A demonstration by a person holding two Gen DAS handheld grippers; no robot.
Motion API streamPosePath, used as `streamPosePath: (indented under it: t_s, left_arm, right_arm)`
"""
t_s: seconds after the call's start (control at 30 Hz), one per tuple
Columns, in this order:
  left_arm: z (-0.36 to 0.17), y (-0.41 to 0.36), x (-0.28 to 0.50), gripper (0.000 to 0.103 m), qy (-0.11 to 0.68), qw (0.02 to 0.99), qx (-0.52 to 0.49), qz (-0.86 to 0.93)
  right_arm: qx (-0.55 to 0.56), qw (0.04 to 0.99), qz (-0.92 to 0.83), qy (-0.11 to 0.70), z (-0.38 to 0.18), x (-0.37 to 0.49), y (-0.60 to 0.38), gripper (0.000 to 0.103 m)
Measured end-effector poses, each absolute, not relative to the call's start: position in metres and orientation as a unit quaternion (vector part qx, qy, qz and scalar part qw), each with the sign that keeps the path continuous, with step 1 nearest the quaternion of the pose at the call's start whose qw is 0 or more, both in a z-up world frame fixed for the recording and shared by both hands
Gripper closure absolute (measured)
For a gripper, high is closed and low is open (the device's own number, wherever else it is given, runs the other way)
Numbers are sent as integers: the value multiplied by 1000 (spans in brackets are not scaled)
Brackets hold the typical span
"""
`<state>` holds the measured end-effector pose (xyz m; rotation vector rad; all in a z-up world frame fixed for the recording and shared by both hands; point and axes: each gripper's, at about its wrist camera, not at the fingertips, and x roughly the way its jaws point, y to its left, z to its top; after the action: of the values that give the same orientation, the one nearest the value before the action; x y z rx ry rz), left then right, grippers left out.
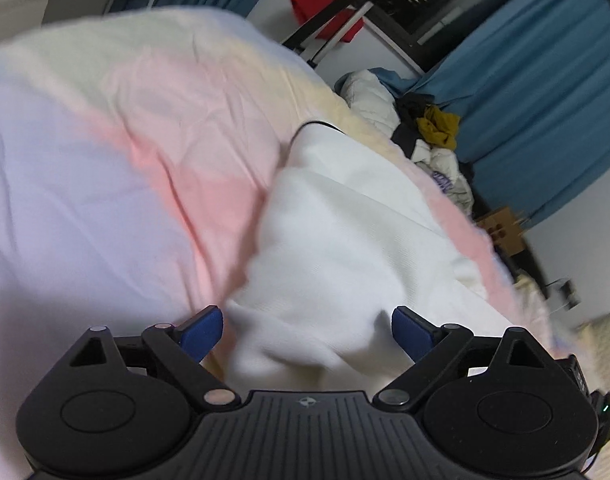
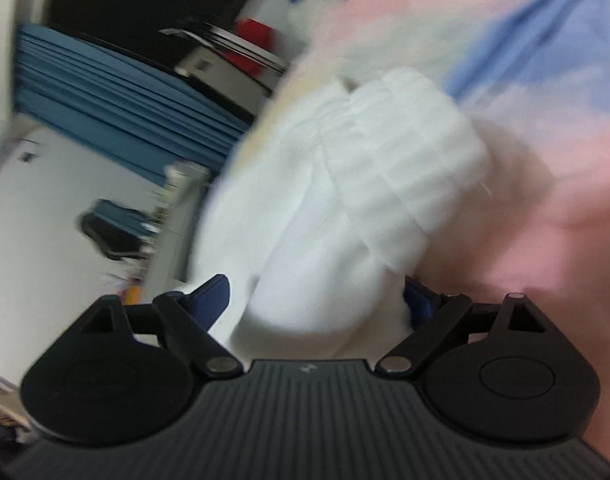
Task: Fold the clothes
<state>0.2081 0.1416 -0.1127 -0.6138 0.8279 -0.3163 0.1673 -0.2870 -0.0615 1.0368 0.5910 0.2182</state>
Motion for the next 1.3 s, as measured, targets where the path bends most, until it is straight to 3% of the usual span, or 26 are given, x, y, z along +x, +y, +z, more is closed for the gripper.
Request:
streamPosePath:
  t_s: [0.13,0.3,0.63,0.77,0.83,0.9,1.0,1.17,1.3]
  left_arm:
    - [-118,141,213,10,397,856,-295,-152]
    - [-127,142,217,12,413,844,-304,-158]
    - [-142,159,227,13,423,818,-356,-158]
    - [-146,156,231,13,425,827,-334,-151]
    - [-147,153,232,20,425,830,-327,-153]
    - [-142,147,235,31,421,836,-317,-154]
    - [-132,137,232,49,415,852,-284,-147]
    - [-104,129,215,66,368,879,-262,-149]
    - [-63,117,208,67,325,892,-263,-173]
  right_arm:
    - [520,812,126,233,-55,160,-294,11]
    - [499,804,54,318,-87,179,-289,13]
    - [555,785,92,260,-79,178,-294,11]
    - [534,792,72,287,-86,186,-293,16]
    - [530,793,58,295,-93,190,-290,27]
    - [548,784,47,286,-95,187,-293,45]
    - [541,794,40,275,-85,184,-291,58]
    - [517,819,64,240,-49,181,-282,66]
    - [522,824,110,193,-15,178,-291,66]
